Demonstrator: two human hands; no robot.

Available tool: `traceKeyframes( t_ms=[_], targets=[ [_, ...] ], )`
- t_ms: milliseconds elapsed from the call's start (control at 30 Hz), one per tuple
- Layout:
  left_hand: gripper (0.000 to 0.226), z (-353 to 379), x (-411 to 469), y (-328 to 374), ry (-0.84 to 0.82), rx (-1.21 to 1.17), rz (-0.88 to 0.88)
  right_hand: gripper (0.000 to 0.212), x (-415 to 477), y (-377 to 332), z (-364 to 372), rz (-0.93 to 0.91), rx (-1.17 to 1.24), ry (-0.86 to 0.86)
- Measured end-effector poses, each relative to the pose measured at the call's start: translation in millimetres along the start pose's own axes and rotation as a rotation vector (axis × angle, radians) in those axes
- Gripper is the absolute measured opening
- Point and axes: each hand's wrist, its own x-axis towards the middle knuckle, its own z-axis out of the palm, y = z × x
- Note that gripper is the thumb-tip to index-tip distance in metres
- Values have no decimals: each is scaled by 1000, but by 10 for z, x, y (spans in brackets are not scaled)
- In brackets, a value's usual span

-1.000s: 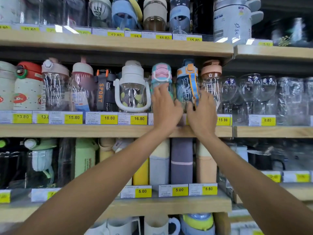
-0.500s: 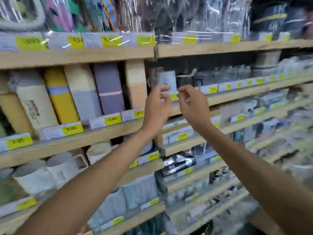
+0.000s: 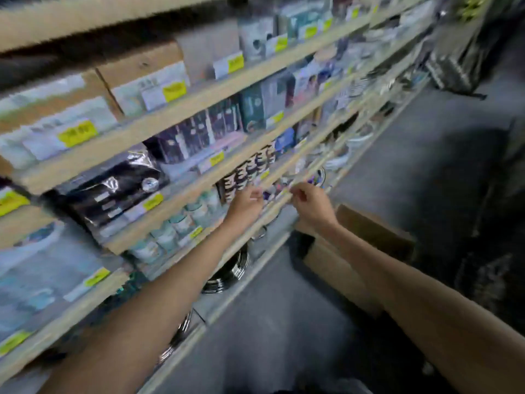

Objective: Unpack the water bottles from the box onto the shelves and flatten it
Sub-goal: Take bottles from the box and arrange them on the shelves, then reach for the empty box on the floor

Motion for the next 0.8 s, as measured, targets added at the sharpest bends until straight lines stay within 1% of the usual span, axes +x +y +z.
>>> traceKeyframes(
  t_ms=[100,200,233,267,300,333,400,500,567,600,700,800],
  targets=[
    [28,831,190,-195,-128,51,-65,22,-62,844,-120,161,-41,-19],
    [40,1536,280,-394,-332,140,-157,23,-234,1565,-122,322,-53,-74],
    [41,1659,295,-446,-364,173,-149,21,-271,1682,-114,351,-51,-82],
    [42,1936,354,-570,-438,227,-163,19,-317,1971,-50,424,-48,-88],
    [42,1970,320,-618,-456,263,-149,16,-375,2017,-26,450,-43,-97],
    [42,2158,361,-724,-514,306,-150,14,-420,2213,41,506,-53,-101],
    [44,2540,506,-950,-601,368,-151,15,-451,2587,186,631,-46,-93],
    [48,2981,695,-1277,-704,435,-129,18,-474,3040,399,751,-20,-113],
    [50,3191,827,-1503,-731,446,-121,23,-449,3245,521,796,-5,-113],
    [51,3430,994,-1705,-757,438,-130,25,-380,3499,666,841,6,-92],
    [54,3813,1299,-2178,-732,367,-205,27,-294,3955,992,926,39,-76],
    [57,4278,1657,-2815,-682,319,-269,24,-204,4642,1442,995,93,-63]
  ],
)
